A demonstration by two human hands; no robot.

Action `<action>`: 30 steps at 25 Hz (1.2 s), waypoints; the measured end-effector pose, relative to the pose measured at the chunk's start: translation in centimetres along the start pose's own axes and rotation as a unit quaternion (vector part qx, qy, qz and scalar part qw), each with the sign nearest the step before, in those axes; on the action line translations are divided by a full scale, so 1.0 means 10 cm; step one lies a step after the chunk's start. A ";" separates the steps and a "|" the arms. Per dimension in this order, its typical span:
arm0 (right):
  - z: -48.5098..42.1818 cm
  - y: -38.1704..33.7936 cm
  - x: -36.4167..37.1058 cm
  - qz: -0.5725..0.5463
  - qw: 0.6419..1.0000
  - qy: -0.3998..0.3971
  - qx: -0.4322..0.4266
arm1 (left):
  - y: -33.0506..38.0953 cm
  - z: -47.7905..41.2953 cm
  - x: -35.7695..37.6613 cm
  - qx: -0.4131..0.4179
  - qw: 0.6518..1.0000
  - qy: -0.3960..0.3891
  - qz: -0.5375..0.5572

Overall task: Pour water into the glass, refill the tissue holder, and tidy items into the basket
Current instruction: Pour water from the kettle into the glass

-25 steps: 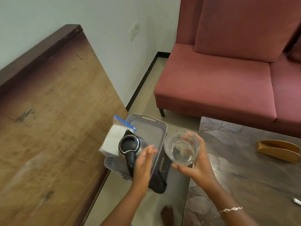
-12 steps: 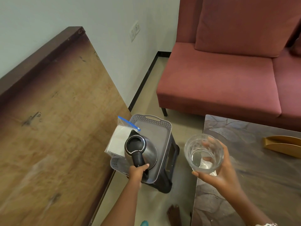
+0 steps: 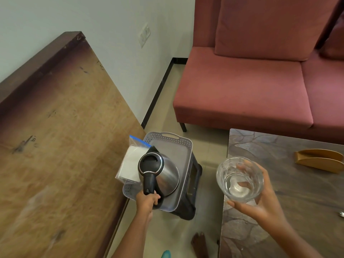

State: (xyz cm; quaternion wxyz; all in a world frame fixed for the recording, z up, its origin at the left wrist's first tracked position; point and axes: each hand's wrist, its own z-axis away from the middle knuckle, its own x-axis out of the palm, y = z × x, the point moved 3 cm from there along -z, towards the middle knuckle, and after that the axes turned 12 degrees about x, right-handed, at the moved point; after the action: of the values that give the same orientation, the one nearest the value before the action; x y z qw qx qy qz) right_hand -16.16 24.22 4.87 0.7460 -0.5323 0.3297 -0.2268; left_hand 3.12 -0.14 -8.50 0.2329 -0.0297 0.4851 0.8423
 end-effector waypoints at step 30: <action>1.17 0.59 -1.90 -0.036 0.994 0.105 0.014 | 2.50 3.18 0.93 0.512 0.795 -0.263 -0.192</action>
State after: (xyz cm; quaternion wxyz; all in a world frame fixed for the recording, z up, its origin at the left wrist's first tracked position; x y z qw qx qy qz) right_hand -20.52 46.83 6.54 0.7061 -0.5064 0.3833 -0.3132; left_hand -10.08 19.11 25.84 0.4898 0.2239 0.7497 0.3846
